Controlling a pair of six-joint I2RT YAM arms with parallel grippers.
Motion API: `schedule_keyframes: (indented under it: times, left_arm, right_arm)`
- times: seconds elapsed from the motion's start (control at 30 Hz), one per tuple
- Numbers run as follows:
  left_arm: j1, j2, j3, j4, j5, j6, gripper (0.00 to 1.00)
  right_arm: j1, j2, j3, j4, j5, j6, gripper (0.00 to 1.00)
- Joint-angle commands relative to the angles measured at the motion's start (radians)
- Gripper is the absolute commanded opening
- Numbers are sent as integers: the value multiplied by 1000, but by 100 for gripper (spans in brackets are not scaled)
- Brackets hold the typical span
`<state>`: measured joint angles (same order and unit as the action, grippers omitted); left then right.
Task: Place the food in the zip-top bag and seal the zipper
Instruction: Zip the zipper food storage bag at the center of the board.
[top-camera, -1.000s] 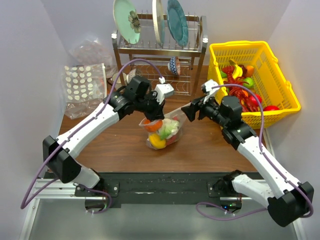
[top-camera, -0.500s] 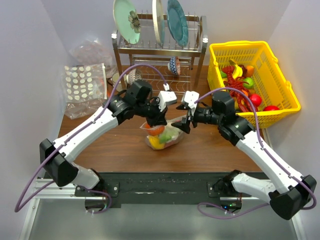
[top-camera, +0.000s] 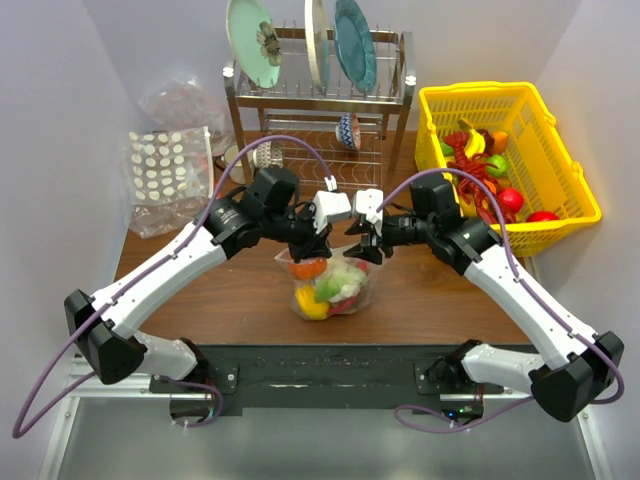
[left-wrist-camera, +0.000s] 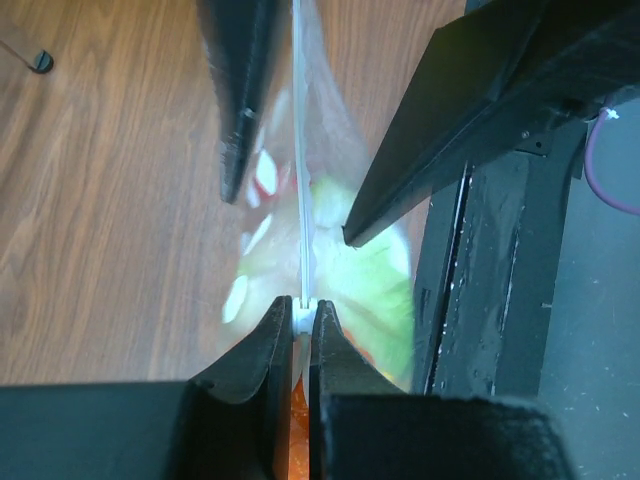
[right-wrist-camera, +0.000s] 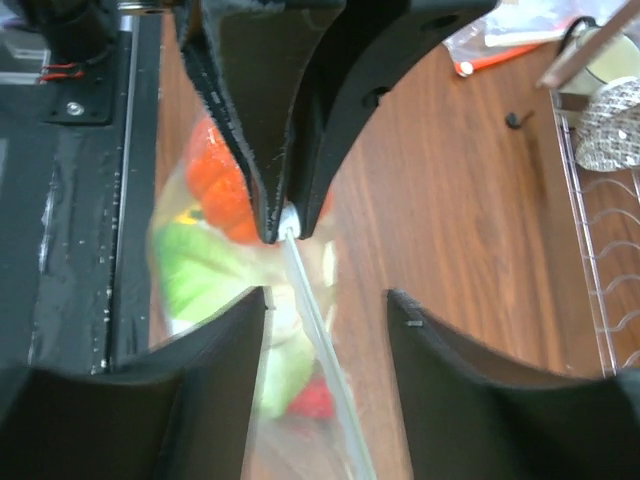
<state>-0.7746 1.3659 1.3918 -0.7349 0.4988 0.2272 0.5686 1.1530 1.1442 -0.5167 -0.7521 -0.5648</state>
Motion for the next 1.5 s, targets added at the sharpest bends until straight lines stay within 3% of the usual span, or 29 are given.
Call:
schedule_keyframes:
  times: [0.0, 0.13, 0.17, 0.2, 0.23, 0.5, 0.53, 0.63, 0.67, 0.73, 0.8, 0.83, 0.97, 1.03, 1.17, 1.47]
  left_arm:
    - [-6, -53, 9, 77, 17, 21, 0]
    - [-5, -59, 9, 83, 20, 20, 0]
    - [-6, -62, 9, 81, 24, 20, 0]
    - [-6, -64, 9, 83, 26, 23, 0]
    - [-6, -67, 9, 81, 29, 23, 0]
    - [-6, -79, 10, 88, 43, 32, 0]
    - [-8, -82, 12, 88, 44, 35, 0]
    - [-8, -91, 10, 91, 40, 32, 0]
    - [-8, -96, 9, 94, 31, 31, 0]
    - [-6, -99, 4, 104, 9, 17, 5]
    - [-6, -103, 1, 107, -34, -5, 18]
    - [-6, -106, 1, 118, -49, -18, 33]
    - [0, -169, -8, 166, -214, -83, 55]
    - [53, -195, -19, 192, -259, -143, 59]
    - [216, -250, -34, 180, -209, -285, 57]
    - [221, -384, -218, 100, -140, -263, 60]
  right_arm:
    - [10, 20, 12, -25, -93, -14, 25]
    - [13, 34, 12, -17, -125, -3, 24]
    - [13, 33, 6, -14, -122, 2, 32]
    - [14, 31, 2, -3, -115, 5, 49]
    - [16, 25, -3, 6, -106, 6, 52]
    - [22, 34, -27, 30, -102, 20, 51]
    - [25, 37, -29, 30, -105, 20, 49]
    - [25, 40, -26, 33, -107, 20, 18]
    - [24, 42, -21, 29, -115, 19, 1]
    - [25, 44, -11, 21, -125, 20, 0]
    - [25, 36, -15, 43, -139, 29, 0]
    - [24, 33, -29, 58, -135, 57, 0]
    - [24, 11, -69, 115, -107, 101, 0]
    - [25, -4, -86, 148, -87, 132, 0]
    - [24, -30, -142, 217, -53, 184, 0]
    - [24, -24, -167, 259, -29, 204, 0]
